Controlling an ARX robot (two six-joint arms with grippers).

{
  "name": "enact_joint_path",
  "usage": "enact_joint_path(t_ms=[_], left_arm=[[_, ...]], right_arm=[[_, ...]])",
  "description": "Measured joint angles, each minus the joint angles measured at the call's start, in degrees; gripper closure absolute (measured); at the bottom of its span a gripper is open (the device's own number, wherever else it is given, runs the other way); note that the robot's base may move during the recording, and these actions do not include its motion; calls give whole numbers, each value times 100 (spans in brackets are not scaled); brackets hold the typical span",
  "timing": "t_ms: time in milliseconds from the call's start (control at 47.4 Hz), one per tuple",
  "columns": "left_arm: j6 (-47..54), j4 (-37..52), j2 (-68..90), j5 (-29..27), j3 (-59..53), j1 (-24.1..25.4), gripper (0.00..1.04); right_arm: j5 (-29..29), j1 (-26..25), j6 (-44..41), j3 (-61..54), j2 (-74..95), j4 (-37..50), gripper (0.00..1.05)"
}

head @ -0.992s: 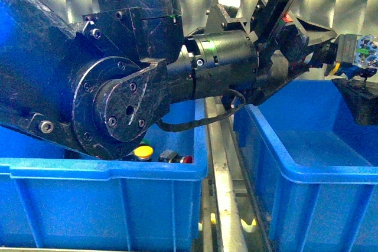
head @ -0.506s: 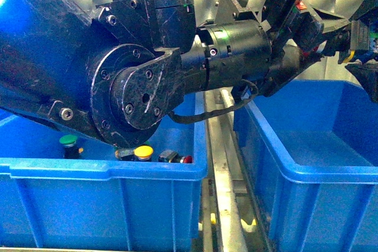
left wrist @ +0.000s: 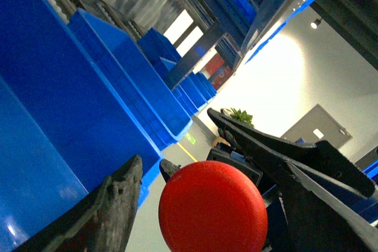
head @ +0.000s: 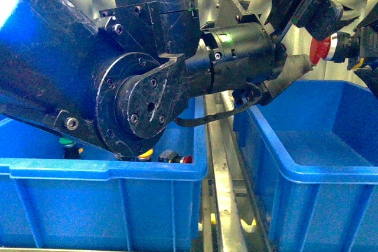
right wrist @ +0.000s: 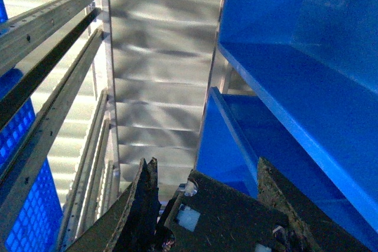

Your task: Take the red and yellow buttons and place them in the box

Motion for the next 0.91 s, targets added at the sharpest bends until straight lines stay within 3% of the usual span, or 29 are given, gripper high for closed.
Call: enact_joint_path(t_ms=[148, 422, 570, 844, 907], left_arm=[[-96, 138, -90, -125, -107, 76, 7], [157, 4, -1062, -389, -632, 433, 8], [643, -258, -2059, -332, -1482, 892, 8], [1333, -879, -4253, -166, -3447, 2269, 8], [2037, -2004, -4894, -1784, -3733, 2315, 17]], right_arm=[[-33, -116, 0, -68, 2, 74, 65], [-37, -227, -63, -111, 118, 199, 65], [-15, -267, -280, -210, 151, 293, 65], [160, -190, -778, -280, 291, 409, 65], [245, -131, -881, -282, 313, 420, 65]])
